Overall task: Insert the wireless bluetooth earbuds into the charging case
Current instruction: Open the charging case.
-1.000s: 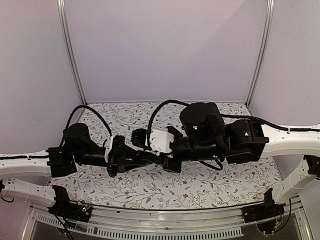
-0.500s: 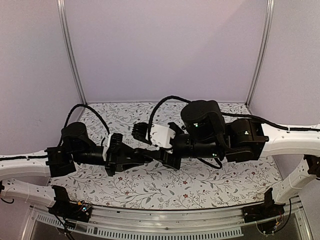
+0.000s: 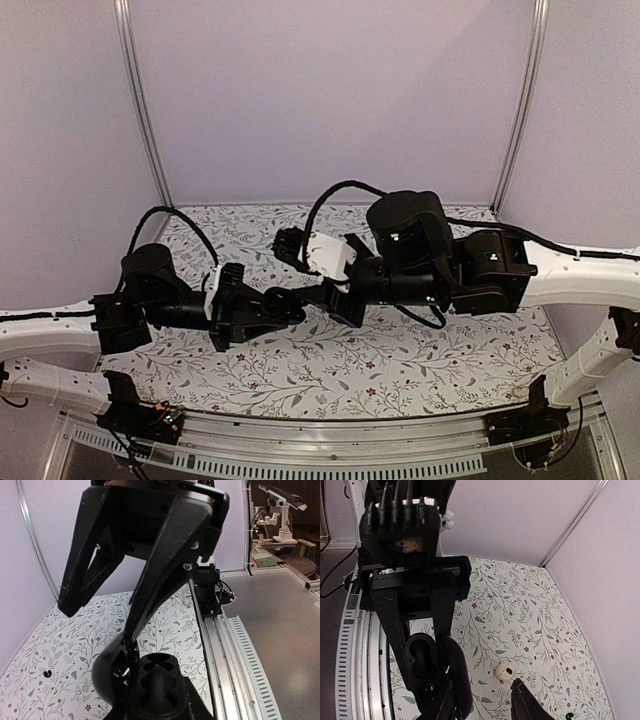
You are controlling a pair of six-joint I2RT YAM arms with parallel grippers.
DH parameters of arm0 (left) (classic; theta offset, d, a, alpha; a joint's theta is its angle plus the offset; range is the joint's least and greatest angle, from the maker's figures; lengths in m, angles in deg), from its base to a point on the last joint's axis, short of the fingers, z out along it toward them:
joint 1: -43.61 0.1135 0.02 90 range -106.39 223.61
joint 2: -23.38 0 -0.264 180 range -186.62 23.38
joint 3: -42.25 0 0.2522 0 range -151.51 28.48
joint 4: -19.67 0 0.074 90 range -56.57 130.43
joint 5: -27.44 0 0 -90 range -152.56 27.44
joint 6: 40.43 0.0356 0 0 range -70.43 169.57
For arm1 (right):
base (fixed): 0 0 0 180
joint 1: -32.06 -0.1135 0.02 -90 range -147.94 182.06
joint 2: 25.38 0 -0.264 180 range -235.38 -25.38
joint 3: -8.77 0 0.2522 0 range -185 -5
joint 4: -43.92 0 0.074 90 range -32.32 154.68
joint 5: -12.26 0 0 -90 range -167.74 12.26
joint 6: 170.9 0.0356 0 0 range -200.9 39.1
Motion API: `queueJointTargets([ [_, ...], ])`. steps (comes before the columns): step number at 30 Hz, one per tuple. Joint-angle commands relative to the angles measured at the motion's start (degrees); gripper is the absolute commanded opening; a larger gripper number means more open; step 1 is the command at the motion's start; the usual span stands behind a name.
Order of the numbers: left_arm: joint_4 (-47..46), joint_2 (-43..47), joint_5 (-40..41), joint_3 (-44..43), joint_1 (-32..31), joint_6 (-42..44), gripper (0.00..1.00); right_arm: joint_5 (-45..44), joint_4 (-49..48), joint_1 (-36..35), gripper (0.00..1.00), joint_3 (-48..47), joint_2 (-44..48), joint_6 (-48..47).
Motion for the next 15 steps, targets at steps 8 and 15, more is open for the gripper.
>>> queueJointTargets([
  [8,0.4,-0.5,-0.3,-1.6,0.2,0.1,0.0,7.3,5.0,1.3,0.2,-4.5,2.0,-0.8],
  [15,0.9,-1.1,0.5,-1.7,0.4,-0.3,0.0,7.3,6.1,-1.5,0.18,-5.2,0.1,-2.4],
])
